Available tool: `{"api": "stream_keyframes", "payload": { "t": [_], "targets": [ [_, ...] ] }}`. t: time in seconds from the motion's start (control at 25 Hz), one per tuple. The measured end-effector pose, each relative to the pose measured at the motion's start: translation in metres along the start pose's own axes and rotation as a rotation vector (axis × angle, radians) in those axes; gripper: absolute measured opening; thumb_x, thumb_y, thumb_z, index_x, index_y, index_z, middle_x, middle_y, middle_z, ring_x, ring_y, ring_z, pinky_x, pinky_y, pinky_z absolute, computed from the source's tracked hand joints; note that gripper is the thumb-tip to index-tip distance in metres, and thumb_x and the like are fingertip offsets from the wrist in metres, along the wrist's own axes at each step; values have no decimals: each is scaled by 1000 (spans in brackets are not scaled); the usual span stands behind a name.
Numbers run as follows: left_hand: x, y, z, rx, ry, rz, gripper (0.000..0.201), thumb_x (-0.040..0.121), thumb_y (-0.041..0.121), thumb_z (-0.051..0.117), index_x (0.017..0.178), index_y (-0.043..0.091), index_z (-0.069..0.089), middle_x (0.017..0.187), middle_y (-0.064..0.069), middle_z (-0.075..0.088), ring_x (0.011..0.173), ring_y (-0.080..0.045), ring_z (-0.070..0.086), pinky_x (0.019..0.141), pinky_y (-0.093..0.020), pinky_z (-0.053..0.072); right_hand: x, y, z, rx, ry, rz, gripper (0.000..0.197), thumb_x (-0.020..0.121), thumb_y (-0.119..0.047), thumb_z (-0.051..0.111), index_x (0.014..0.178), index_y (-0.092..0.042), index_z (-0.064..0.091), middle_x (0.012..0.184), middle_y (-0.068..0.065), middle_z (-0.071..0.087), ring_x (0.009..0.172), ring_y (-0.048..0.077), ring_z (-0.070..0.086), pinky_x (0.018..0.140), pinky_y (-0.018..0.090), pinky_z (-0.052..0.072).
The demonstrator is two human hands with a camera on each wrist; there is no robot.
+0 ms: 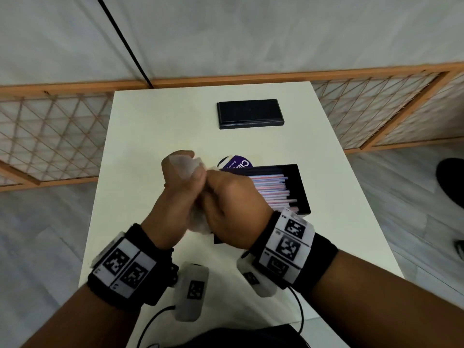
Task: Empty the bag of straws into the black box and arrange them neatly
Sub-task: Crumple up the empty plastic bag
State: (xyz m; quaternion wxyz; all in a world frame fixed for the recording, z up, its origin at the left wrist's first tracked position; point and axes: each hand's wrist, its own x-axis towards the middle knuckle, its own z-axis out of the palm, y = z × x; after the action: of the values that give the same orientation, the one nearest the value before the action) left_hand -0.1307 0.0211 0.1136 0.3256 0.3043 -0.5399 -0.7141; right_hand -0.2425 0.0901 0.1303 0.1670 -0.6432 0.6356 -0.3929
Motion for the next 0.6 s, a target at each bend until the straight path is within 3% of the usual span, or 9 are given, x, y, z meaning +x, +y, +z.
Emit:
{"api": "stream_keyframes", "payload": {
  "t": [0.08,0.12,0.16,0.24,0.32,0.4,0.44,0.52,0.6],
  "targets": [
    [-11,-4,-9,268,-198,130,68,84,68,56,134,29,31,131,8,49,124,-6,51,96,-16,45,2,2,5,71,-64,59,22,92,-17,42,74,-13,54,70,7,59,63,25,53,62,33,41],
    [-15,-4,-14,320,-310,140,71,85,69,55,137,28,28,133,10,48,123,0,51,98,-15,43,3,1,7,91,-105,101,26,95,-19,41,72,-14,53,68,6,57,62,23,52,62,36,44],
    [-17,-2,-16,330,-394,98,72,84,63,63,137,29,27,132,10,47,120,5,52,97,-13,43,4,2,8,116,-137,168,32,97,-23,41,69,-14,53,65,5,55,60,21,51,63,36,45],
    [-18,-1,-24,301,-473,13,81,72,34,87,131,32,31,129,13,50,114,10,56,92,-12,47,6,2,13,220,-162,340,40,100,-27,42,62,-16,51,59,4,53,54,16,48,60,37,44],
    [-19,-3,-36,431,-412,-22,82,62,22,90,124,35,39,122,12,60,111,2,62,91,-22,52,6,-1,21,246,-158,447,38,99,-28,48,63,-18,51,62,4,56,55,15,50,60,37,46],
    [-21,-3,-45,698,-312,-22,71,61,31,89,117,25,46,109,6,68,100,-13,69,84,-39,57,2,-4,26,153,-72,421,17,91,-33,61,82,-20,54,82,0,61,67,13,56,64,32,48],
    [-24,2,-58,825,-254,-16,66,64,32,87,114,19,46,103,3,69,92,-18,69,78,-40,57,1,-14,30,87,-19,365,21,85,-34,67,95,-20,55,95,-1,59,76,12,58,67,31,49],
    [-23,1,-63,915,-179,-26,64,68,25,83,114,18,39,96,1,66,85,-20,67,70,-32,56,-10,-17,25,-37,-13,184,45,77,-30,76,116,-18,58,109,-2,55,86,11,58,75,26,51],
    [-28,7,-71,860,-235,-4,78,67,20,84,119,25,25,91,6,64,79,-15,66,65,-22,51,-18,-35,27,-128,-130,90,44,77,-31,77,116,-17,63,103,-1,58,85,12,56,76,23,48]
  ]
}}
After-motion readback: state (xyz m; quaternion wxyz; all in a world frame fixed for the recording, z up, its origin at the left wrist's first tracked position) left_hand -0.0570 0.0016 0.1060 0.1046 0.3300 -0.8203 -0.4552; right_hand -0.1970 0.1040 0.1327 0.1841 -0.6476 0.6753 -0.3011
